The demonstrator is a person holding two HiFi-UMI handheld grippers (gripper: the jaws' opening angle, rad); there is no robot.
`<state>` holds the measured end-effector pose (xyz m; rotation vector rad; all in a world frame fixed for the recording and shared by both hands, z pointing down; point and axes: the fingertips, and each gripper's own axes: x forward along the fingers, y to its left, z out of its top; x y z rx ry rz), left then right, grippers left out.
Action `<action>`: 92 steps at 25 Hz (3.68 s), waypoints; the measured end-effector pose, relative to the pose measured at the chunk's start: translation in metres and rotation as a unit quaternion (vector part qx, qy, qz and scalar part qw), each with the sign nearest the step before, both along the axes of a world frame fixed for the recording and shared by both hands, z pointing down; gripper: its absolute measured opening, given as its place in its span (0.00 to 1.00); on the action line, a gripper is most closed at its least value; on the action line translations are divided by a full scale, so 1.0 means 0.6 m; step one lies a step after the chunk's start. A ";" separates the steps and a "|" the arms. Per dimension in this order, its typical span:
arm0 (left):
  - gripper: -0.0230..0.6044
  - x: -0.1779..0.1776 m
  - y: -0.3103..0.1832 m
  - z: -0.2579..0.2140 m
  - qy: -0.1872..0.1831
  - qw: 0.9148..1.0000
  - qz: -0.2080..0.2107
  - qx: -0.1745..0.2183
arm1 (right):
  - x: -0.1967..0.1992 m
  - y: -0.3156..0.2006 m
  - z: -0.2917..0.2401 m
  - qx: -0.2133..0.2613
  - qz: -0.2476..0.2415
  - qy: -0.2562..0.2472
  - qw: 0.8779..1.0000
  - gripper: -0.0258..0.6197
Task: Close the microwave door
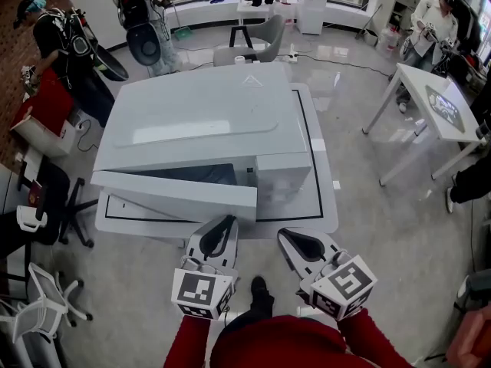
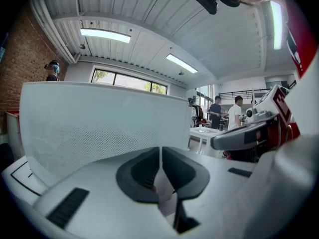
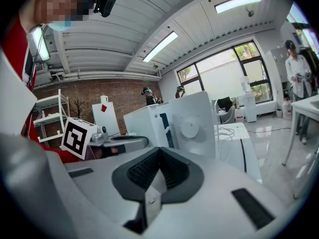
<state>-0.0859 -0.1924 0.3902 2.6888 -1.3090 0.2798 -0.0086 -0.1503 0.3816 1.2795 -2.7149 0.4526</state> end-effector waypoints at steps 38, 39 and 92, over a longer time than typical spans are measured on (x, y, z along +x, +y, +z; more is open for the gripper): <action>0.07 0.015 -0.049 -0.006 0.010 1.000 -0.022 -0.008 | -0.070 -0.086 -0.023 -0.013 0.022 0.000 1.000 0.06; 0.07 0.015 -0.049 -0.006 0.010 1.000 -0.023 -0.009 | -0.070 -0.092 -0.027 -0.008 0.031 0.000 0.999 0.06; 0.05 -0.024 -0.001 -0.027 0.023 0.999 -0.022 0.012 | -0.022 -0.049 -0.046 0.032 -0.005 -0.030 0.999 0.06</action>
